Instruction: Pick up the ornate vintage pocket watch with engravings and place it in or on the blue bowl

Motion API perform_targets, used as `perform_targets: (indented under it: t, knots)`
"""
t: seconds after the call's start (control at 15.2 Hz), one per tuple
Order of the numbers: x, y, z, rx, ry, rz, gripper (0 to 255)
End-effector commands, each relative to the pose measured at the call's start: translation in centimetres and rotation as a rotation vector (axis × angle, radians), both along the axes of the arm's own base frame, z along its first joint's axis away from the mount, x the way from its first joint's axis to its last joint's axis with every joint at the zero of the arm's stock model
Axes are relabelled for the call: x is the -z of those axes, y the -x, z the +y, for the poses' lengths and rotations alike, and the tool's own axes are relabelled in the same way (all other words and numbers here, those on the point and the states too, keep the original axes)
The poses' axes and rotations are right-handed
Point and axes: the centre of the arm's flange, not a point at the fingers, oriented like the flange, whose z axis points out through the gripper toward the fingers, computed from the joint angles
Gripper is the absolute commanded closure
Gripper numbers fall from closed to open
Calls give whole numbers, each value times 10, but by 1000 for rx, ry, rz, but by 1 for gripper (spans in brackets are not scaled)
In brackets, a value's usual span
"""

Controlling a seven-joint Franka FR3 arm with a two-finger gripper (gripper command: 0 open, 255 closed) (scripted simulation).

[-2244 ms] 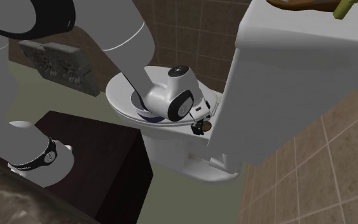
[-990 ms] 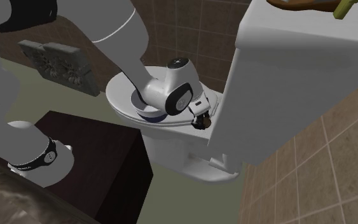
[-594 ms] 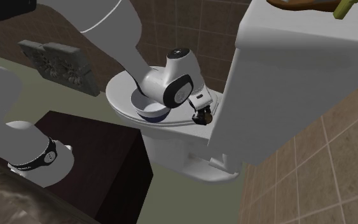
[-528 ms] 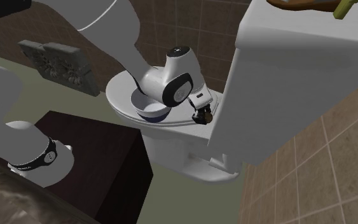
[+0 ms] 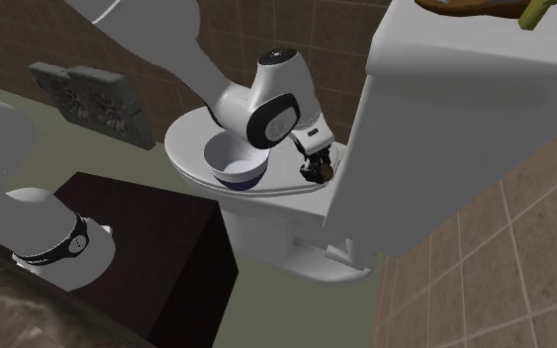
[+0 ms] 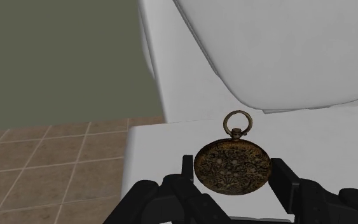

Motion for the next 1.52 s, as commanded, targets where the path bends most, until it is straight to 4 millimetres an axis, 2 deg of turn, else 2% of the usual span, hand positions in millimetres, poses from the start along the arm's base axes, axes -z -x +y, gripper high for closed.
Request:
perform_targets:
  t: [0.0,0.92,1.45]
  knots:
    - [-11,1,-1,0,0,0,255]
    - [-84,1,-1,0,0,0,255]
    - [-87,106,4,0,0,0,255]
